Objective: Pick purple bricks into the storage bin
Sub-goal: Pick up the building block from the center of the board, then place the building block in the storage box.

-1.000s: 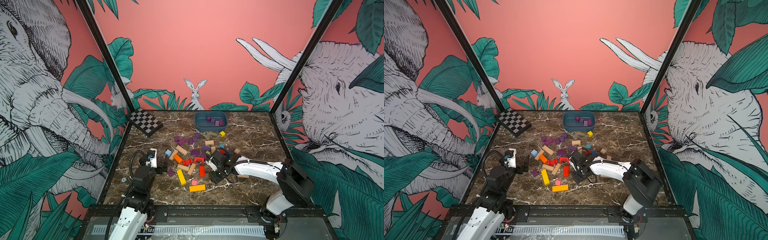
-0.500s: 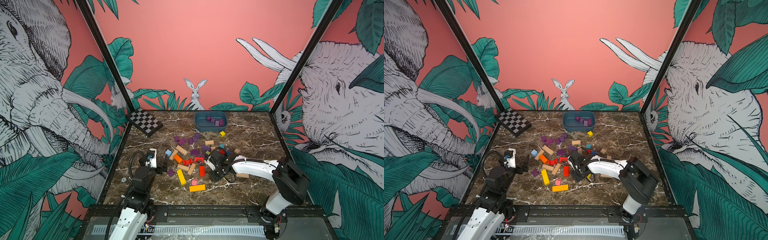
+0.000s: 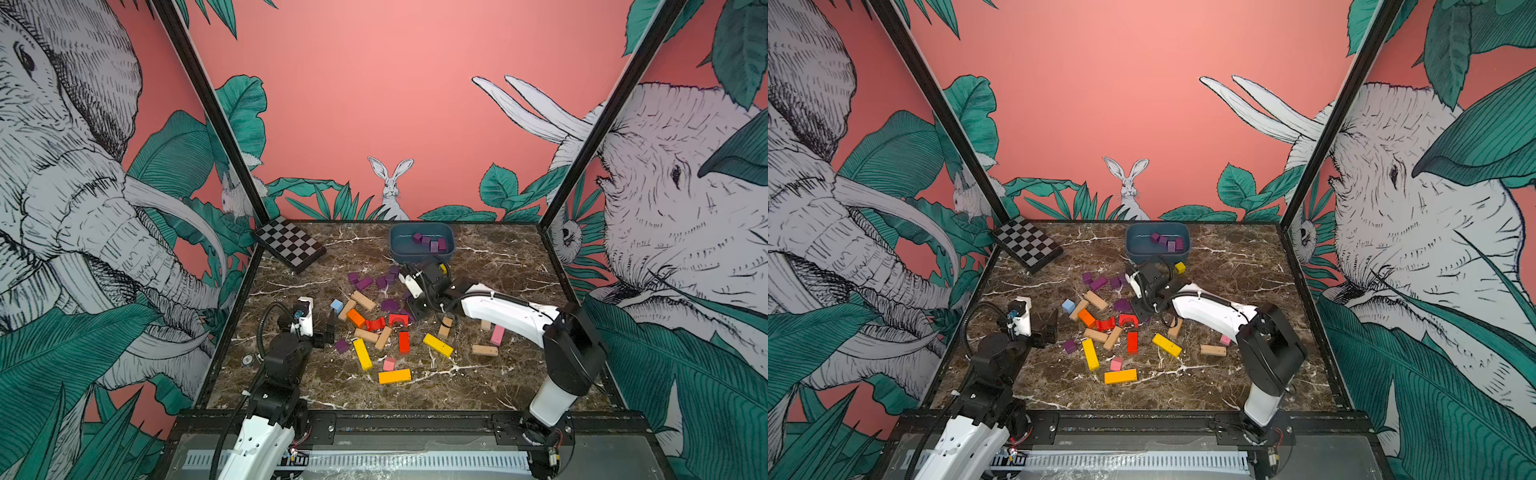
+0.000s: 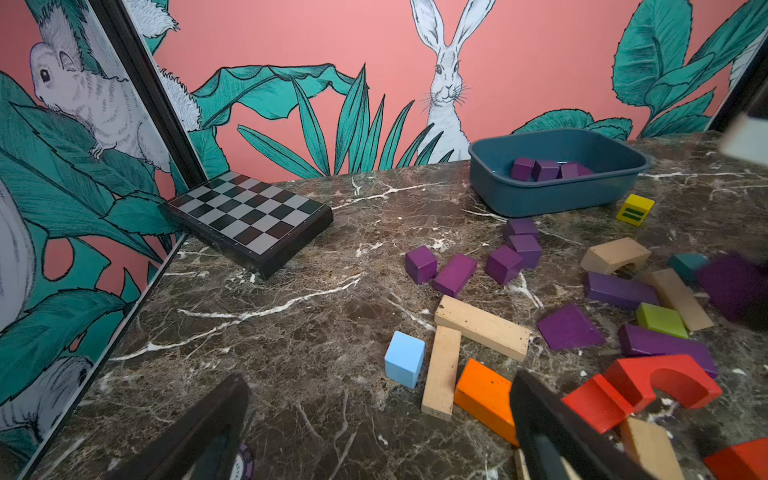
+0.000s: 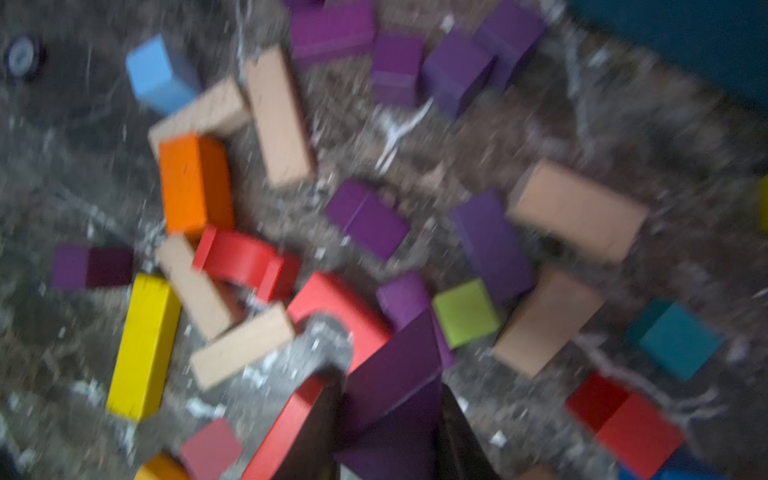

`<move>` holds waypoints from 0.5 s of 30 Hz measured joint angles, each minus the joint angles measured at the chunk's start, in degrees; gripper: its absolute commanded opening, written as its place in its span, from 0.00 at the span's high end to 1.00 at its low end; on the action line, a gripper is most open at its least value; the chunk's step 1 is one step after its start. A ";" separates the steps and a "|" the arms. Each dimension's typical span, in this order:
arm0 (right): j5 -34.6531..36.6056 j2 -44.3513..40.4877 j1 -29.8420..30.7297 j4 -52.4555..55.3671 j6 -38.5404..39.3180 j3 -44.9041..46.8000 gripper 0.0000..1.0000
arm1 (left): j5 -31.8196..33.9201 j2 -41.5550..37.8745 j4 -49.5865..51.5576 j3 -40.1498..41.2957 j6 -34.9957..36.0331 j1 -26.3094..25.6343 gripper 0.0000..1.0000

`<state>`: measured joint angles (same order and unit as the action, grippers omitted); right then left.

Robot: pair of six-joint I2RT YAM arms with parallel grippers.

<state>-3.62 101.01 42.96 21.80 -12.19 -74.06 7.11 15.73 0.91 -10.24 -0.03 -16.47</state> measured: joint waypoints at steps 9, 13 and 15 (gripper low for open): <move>2.54 19.04 -9.53 -5.25 3.85 -26.51 0.88 | 0.02 -0.46 0.02 0.00 0.00 0.00 0.01; 3.61 25.86 -10.47 -4.81 5.60 -36.41 0.88 | 0.02 -0.35 0.00 0.00 0.00 0.00 0.01; 3.65 29.24 -10.99 -4.31 6.08 -40.96 0.88 | 0.02 -0.26 0.02 0.00 -0.02 0.00 0.01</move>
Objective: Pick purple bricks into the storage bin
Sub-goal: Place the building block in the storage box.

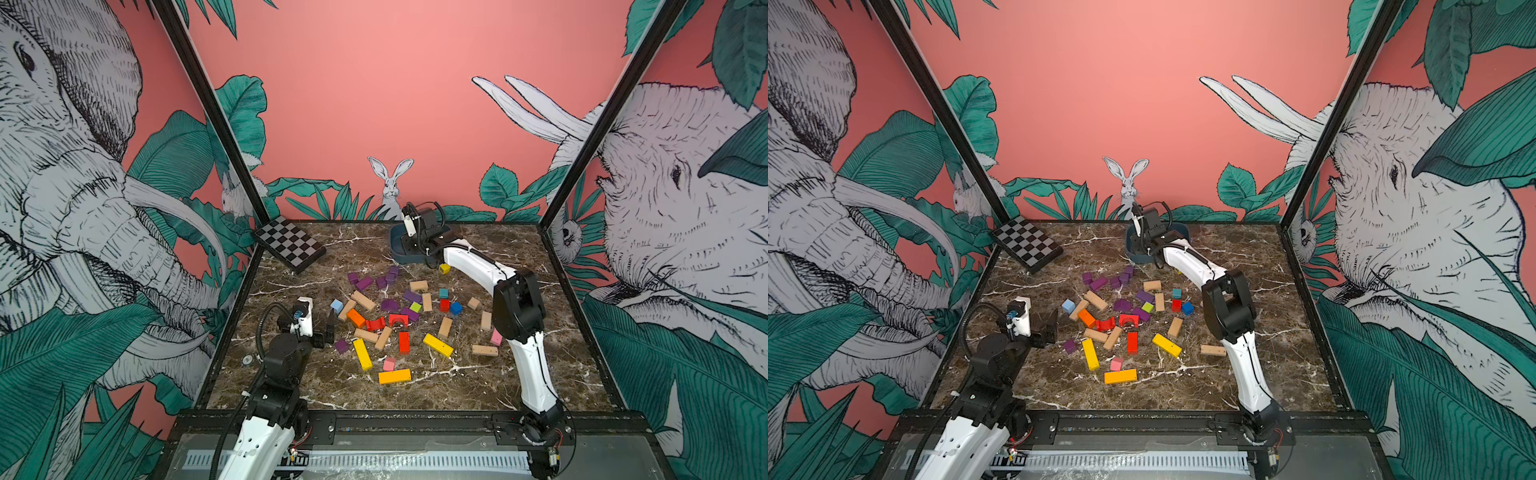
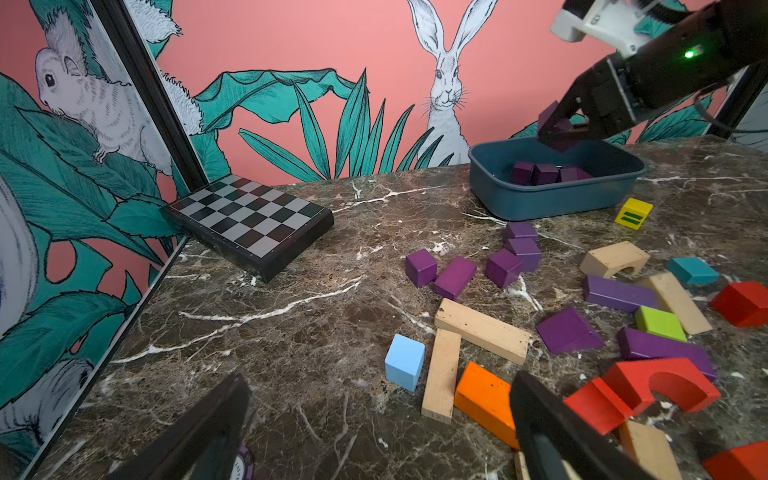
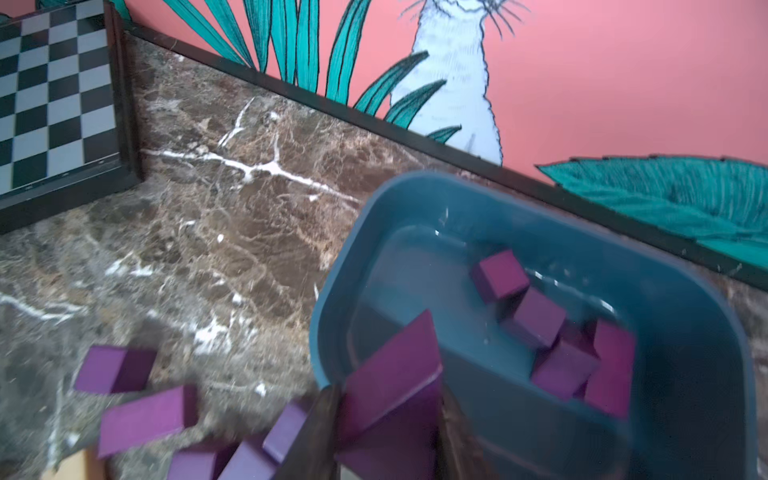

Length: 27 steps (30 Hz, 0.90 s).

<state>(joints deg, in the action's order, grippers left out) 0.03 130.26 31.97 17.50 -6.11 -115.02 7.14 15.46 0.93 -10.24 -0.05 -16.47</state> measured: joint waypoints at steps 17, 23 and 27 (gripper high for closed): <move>3.06 25.68 -2.03 5.31 5.53 -31.21 0.85 | -0.02 0.94 -0.02 0.00 0.00 0.00 0.01; 4.87 27.12 -2.03 6.12 7.28 -32.35 0.77 | -0.02 1.40 -0.07 0.00 0.02 0.00 0.01; 5.81 27.12 -2.23 5.97 8.22 -32.35 0.70 | -0.02 2.43 -0.17 0.00 0.02 0.00 0.01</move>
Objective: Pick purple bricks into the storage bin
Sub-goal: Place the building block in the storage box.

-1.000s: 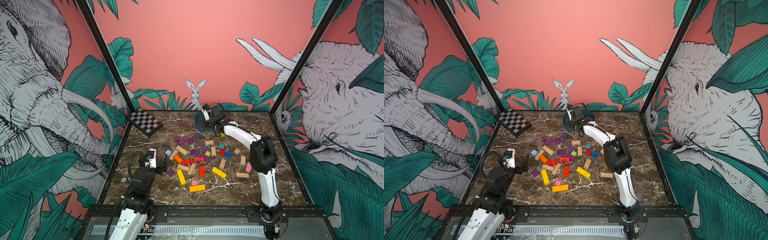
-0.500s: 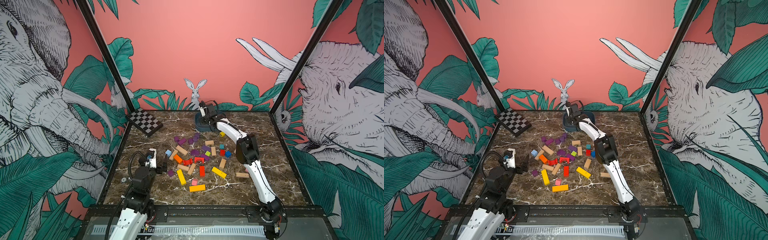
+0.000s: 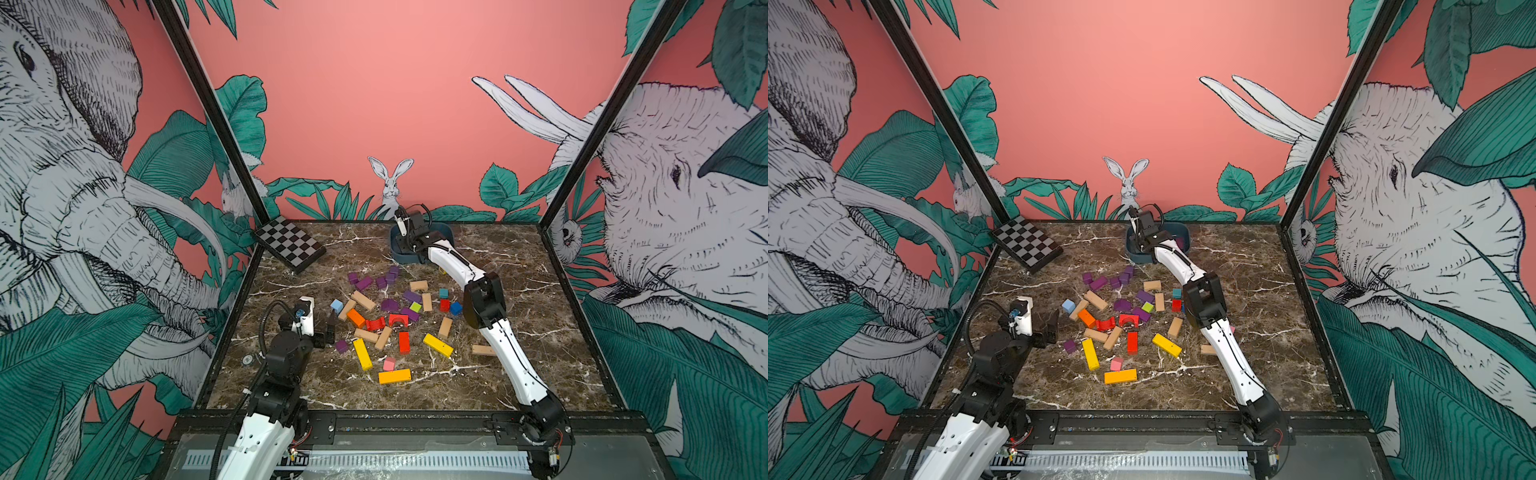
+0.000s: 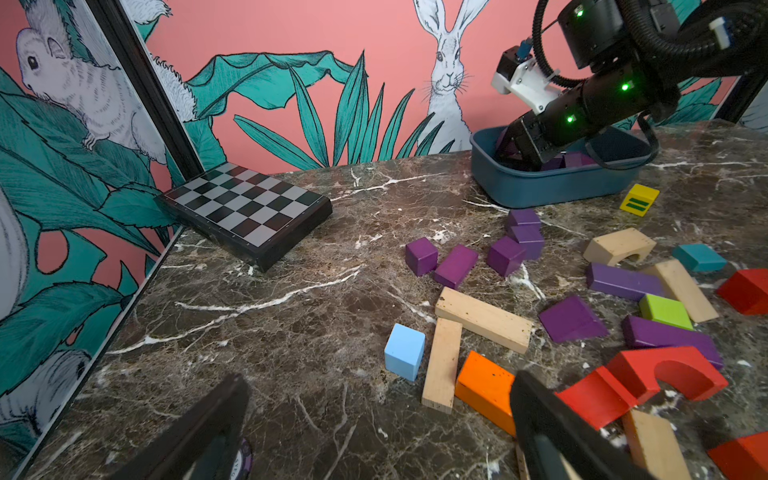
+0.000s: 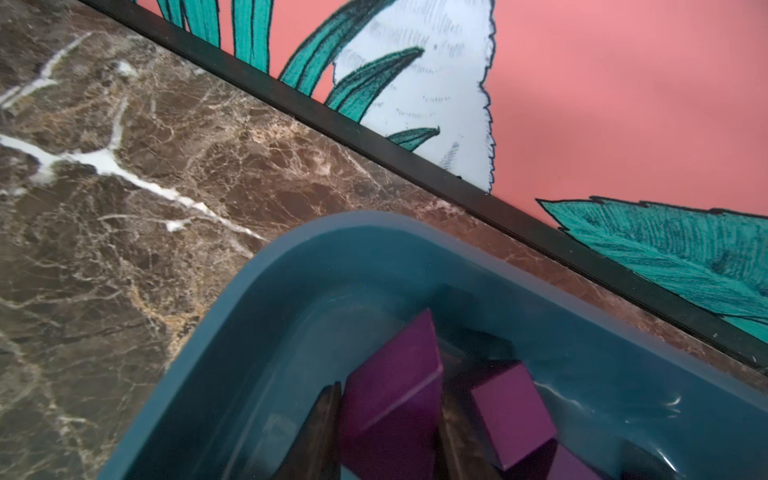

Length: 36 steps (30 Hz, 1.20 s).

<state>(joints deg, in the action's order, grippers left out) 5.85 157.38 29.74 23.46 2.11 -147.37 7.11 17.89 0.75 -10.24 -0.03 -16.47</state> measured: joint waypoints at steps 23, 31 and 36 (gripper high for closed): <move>0.42 -12.11 -0.76 -7.34 4.81 15.34 0.38 | -0.24 0.74 -0.74 0.00 0.00 0.00 0.01; 0.48 -35.95 -0.87 -22.69 5.79 47.74 0.01 | -0.20 0.79 -0.85 -0.02 0.00 0.00 0.01; 1.31 -53.57 -1.03 -33.46 4.31 74.18 0.01 | -0.15 1.57 -1.09 -0.11 -0.02 0.00 0.01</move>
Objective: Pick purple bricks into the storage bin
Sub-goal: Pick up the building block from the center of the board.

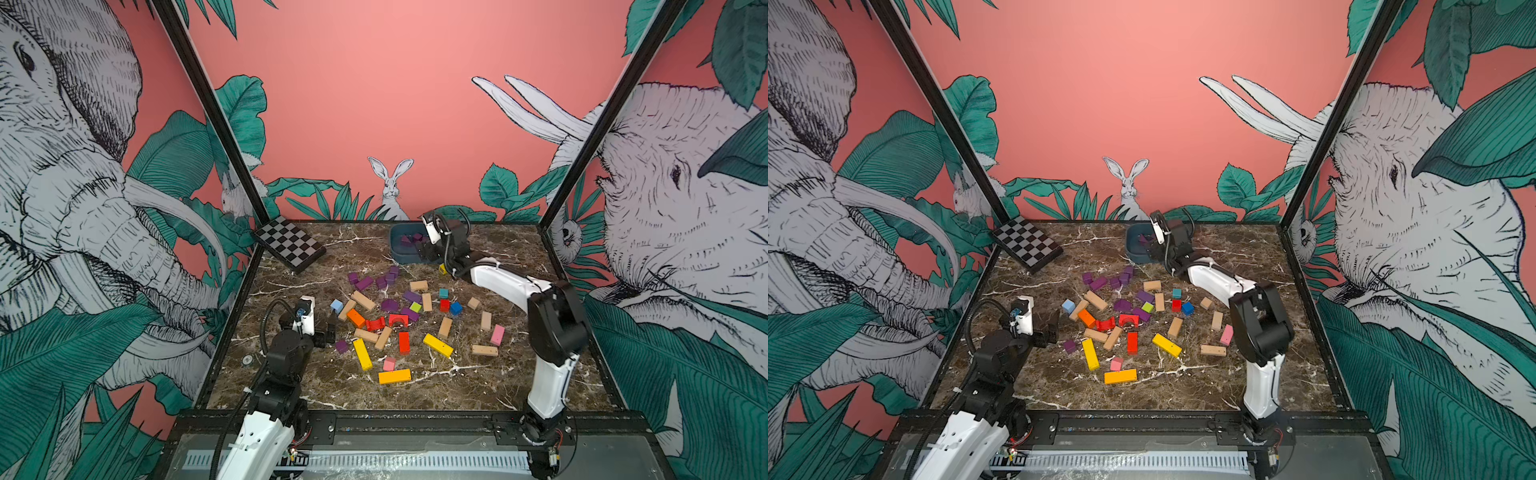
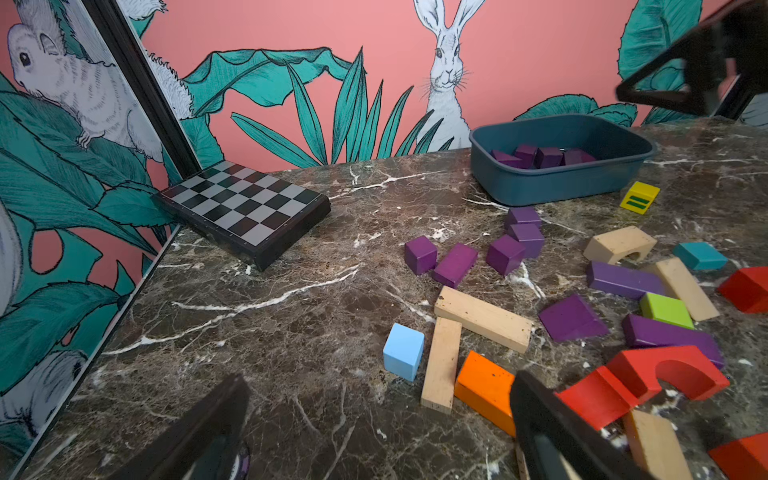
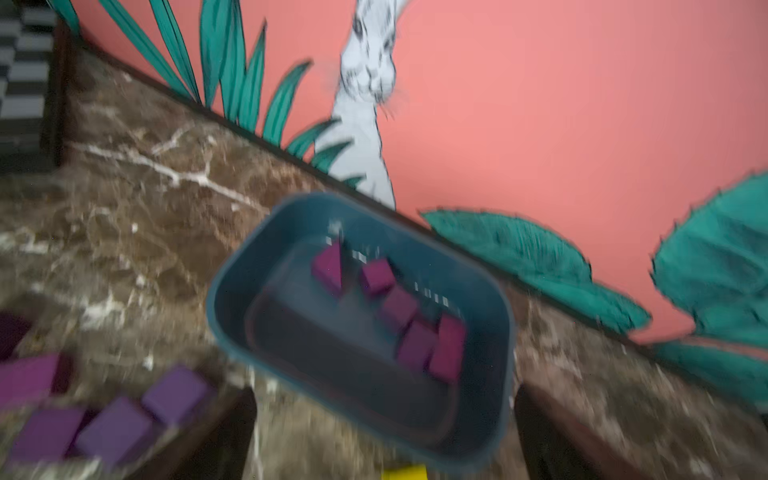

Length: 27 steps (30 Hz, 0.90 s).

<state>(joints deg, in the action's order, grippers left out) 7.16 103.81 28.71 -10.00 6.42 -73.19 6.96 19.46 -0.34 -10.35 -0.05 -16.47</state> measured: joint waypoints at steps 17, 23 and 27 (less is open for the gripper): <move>2.45 -34.97 7.06 -17.03 -2.38 52.41 0.01 | -1.18 23.54 -2.23 -11.19 0.28 0.00 0.01; 4.46 -36.63 7.06 -22.40 -4.63 61.05 0.01 | 0.48 44.98 2.91 -30.42 0.02 0.00 0.01; 4.83 -36.39 6.69 -24.55 -5.42 63.08 0.01 | -2.43 61.59 10.93 -45.97 -1.46 0.00 0.02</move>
<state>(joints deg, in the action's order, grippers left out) 11.99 67.42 35.40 -34.54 0.99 -10.11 4.54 81.06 10.59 -56.31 -1.52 -16.47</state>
